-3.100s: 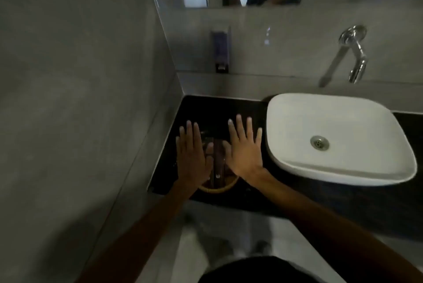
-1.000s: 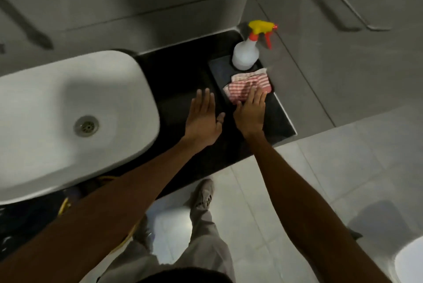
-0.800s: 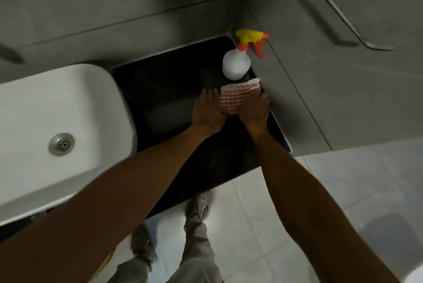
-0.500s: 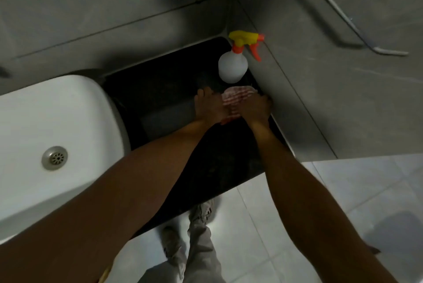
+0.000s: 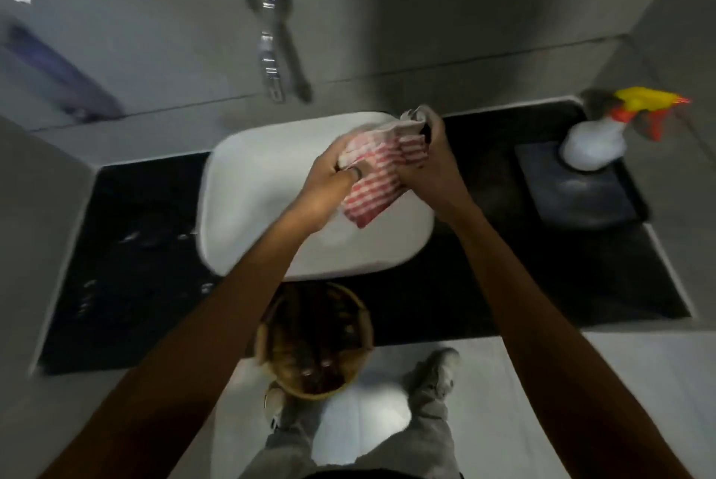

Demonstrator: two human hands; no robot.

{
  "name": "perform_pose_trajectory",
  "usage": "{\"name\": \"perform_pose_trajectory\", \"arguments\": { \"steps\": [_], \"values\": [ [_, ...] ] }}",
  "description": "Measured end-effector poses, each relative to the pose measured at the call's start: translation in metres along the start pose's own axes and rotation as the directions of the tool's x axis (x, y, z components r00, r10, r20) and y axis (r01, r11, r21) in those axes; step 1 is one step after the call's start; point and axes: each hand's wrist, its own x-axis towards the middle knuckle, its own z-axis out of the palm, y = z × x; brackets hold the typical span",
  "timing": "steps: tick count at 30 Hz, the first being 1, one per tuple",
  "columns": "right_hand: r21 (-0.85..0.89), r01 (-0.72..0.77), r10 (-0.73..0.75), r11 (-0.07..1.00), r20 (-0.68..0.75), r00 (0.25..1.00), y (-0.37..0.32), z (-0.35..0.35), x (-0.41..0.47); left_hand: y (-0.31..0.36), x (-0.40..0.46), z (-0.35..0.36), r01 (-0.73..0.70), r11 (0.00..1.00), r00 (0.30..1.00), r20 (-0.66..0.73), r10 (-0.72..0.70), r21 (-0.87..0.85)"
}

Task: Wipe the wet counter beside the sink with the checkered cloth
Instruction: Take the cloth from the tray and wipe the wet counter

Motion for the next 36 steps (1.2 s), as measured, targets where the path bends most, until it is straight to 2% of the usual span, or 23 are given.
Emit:
{"name": "perform_pose_trajectory", "arguments": {
  "steps": [3, 5, 7, 11, 13, 15, 17, 19, 20, 22, 24, 26, 29, 33, 36],
  "values": [
    [-0.128, 0.067, -0.046, 0.989, 0.159, 0.986, -0.027, 0.120, -0.023, -0.009, -0.053, -0.137, 0.042, 0.999, 0.996, -0.081, -0.040, 0.025],
    [-0.218, 0.083, -0.037, 0.973, 0.204, 0.978, -0.038, 0.193, -0.046, -0.024, -0.092, -0.218, 0.085, 0.996, 0.993, -0.078, -0.085, -0.002],
    [-0.298, 0.091, -0.021, 0.950, 0.231, 0.973, -0.039, 0.260, -0.071, -0.052, -0.128, -0.284, 0.159, 0.987, 0.978, -0.139, -0.156, 0.007],
    [-0.599, -0.013, 0.217, 0.801, 0.270, 0.938, 0.012, 0.368, -0.118, -0.144, -0.184, -0.344, 0.345, 0.935, 0.898, -0.321, -0.302, 0.084],
    [-0.693, -0.173, 0.419, 0.700, 0.201, 0.886, 0.045, 0.397, -0.137, -0.182, -0.205, -0.347, 0.456, 0.885, 0.871, -0.247, -0.424, 0.089],
    [-0.706, -0.329, 0.536, 0.627, 0.086, 0.840, 0.069, 0.403, -0.146, -0.206, -0.216, -0.344, 0.516, 0.853, 0.852, -0.146, -0.502, 0.076],
    [-0.759, -0.372, 0.565, 0.535, -0.006, 0.825, 0.080, 0.409, -0.151, -0.222, -0.220, -0.351, 0.495, 0.854, 0.868, -0.138, -0.477, 0.162],
    [-0.824, -0.337, 0.476, 0.455, -0.094, 0.874, 0.087, 0.423, -0.161, -0.232, -0.222, -0.361, 0.421, 0.841, 0.907, -0.194, -0.375, 0.339],
    [-0.827, -0.322, 0.410, 0.462, -0.123, 0.904, 0.091, 0.437, -0.168, -0.235, -0.222, -0.368, 0.376, 0.815, 0.925, -0.229, -0.303, 0.441],
    [-0.750, -0.368, 0.337, 0.549, -0.204, 0.919, 0.099, 0.467, -0.184, -0.246, -0.221, -0.385, 0.292, 0.728, 0.953, -0.255, -0.165, 0.621],
    [-0.648, -0.509, 0.367, 0.567, -0.356, 0.860, 0.110, 0.495, -0.189, -0.260, -0.216, -0.401, 0.229, 0.592, 0.972, -0.210, -0.102, 0.773],
    [-0.589, -0.636, 0.427, 0.498, -0.471, 0.772, 0.120, 0.517, -0.178, -0.275, -0.207, -0.417, 0.177, 0.444, 0.983, -0.136, -0.123, 0.878],
    [-0.556, -0.704, 0.430, 0.442, -0.557, 0.710, 0.130, 0.544, -0.155, -0.298, -0.195, -0.433, 0.124, 0.315, 0.983, -0.073, -0.168, 0.941],
    [-0.554, -0.715, 0.293, 0.427, -0.663, 0.689, 0.150, 0.560, -0.132, -0.320, -0.192, -0.436, 0.091, 0.317, 0.991, -0.054, -0.124, 0.944],
    [-0.616, -0.674, 0.259, 0.408, -0.630, 0.732, 0.157, 0.561, -0.103, -0.326, -0.189, -0.438, 0.086, 0.323, 0.993, -0.053, -0.109, 0.943]
  ]
}}
